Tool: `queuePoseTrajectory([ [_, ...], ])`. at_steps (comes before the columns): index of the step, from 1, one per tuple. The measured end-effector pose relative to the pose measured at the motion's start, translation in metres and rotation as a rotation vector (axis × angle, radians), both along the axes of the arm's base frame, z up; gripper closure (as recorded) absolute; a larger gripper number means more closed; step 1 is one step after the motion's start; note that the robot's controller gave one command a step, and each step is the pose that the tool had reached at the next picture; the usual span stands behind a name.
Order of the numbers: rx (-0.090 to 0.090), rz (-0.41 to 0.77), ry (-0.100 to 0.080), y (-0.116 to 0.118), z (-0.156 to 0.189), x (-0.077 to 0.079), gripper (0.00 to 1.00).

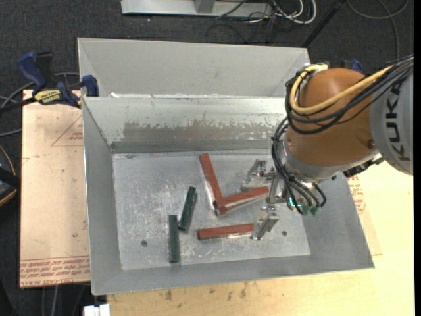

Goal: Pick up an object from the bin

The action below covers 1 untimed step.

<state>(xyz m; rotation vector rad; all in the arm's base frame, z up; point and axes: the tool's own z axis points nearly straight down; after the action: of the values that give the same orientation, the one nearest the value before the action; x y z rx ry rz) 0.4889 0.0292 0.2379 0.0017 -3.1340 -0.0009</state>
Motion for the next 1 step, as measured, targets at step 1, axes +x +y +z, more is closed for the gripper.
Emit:
queuePoseTrajectory([
  [1,0.0,-0.001,-0.008,-0.0002,0.0038,0.0015,0.0],
])
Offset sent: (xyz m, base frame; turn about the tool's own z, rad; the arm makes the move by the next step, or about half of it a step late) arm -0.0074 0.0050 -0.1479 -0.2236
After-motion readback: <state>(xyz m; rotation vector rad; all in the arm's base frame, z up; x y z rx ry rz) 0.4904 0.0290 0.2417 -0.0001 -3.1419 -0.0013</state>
